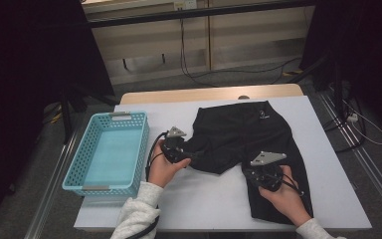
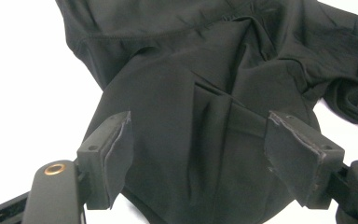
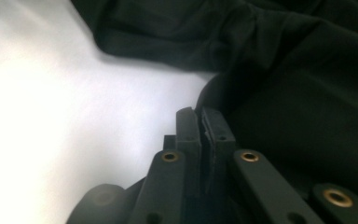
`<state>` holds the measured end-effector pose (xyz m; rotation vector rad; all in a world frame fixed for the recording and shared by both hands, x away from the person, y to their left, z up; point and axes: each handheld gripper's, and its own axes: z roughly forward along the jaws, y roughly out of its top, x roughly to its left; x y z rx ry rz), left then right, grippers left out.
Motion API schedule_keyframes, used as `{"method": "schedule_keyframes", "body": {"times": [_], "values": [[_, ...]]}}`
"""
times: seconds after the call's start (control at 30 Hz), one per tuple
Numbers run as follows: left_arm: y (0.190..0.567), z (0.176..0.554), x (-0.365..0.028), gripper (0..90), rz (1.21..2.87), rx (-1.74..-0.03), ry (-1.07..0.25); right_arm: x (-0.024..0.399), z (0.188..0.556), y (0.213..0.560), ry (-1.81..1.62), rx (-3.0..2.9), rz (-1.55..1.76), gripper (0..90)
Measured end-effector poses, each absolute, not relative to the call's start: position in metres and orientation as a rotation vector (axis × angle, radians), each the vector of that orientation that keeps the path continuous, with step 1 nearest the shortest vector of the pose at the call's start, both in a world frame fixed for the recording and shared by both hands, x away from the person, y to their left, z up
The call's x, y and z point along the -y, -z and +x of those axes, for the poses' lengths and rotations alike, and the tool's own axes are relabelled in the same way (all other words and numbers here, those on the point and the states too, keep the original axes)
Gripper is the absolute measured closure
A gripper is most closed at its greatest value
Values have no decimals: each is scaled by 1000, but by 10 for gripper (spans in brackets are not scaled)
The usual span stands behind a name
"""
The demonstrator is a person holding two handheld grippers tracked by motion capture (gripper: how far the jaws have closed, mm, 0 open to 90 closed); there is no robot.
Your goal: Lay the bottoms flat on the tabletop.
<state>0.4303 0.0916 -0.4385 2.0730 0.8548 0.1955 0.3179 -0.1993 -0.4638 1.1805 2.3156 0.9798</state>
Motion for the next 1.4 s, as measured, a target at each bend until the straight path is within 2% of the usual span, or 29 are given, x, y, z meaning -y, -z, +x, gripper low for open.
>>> {"method": "schedule_keyframes", "body": {"times": [0.2,0.47,0.6,0.7,0.77,1.1,1.4], "values": [[438,431,-92,251,2062,-859,-199,215,299,461,-1009,-2363,1219,872],[439,429,-92,250,2070,-861,-188,227,292,455,-961,-2408,1222,872],[437,429,-95,249,2064,-863,-199,228,294,452,-1011,-2397,1224,773],[436,428,-96,249,2058,-863,-201,232,299,444,-1032,-2325,1246,652],[437,428,-97,249,2069,-859,-200,240,306,440,-1030,-2270,1264,627],[438,427,-96,249,2069,-863,-203,287,337,452,-870,-2048,1433,555],[437,428,-98,249,2065,-861,-206,326,342,461,-757,-1935,1593,549]]}}
